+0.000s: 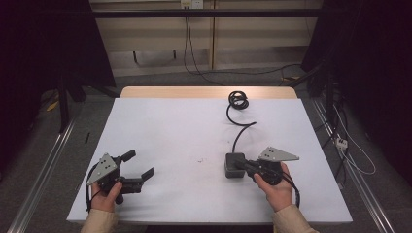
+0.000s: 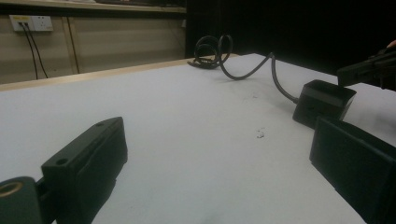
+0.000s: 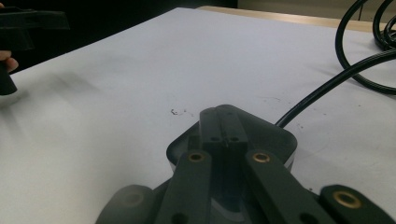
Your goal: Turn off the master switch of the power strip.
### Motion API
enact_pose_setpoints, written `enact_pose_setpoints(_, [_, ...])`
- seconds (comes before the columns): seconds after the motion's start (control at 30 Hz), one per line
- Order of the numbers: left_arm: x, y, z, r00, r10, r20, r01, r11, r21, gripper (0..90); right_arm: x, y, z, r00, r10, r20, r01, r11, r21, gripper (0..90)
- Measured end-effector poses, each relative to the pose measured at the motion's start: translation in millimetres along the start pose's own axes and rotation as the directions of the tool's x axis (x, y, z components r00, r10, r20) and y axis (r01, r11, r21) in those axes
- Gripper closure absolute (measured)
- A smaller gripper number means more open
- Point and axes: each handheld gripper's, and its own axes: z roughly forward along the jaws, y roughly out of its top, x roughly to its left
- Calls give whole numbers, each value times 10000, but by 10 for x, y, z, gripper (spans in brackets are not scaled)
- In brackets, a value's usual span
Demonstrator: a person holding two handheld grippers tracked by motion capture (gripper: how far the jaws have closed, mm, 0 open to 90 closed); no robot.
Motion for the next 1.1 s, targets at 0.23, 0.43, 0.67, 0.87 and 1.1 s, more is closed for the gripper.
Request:
enact_pose_setpoints(0.23, [5,-2,-1,10000,18,8,-18,10000,20,40,4,7,12,10000,-36,-65,37,9998,191,900])
enact_pose_setpoints(0.43, [2,-4,1,10000,2,8,-2,10000,25,40,-1,4,16,9999,-110,-39,111,9997,218,900])
enact_pose_setpoints(0.67, [1,-2,0,10000,4,17,-4,10000,21,40,-9,0,15,9999,-153,5,153,9997,191,900])
enact_pose_setpoints(0.87, [5,-1,-3,10000,36,10,-36,10000,29,40,-9,-7,21,9998,-203,44,202,9994,263,900])
enact_pose_setpoints(1.1, [5,-1,-5,10000,30,7,-30,10000,29,40,0,-22,26,9995,-308,111,306,9993,203,900])
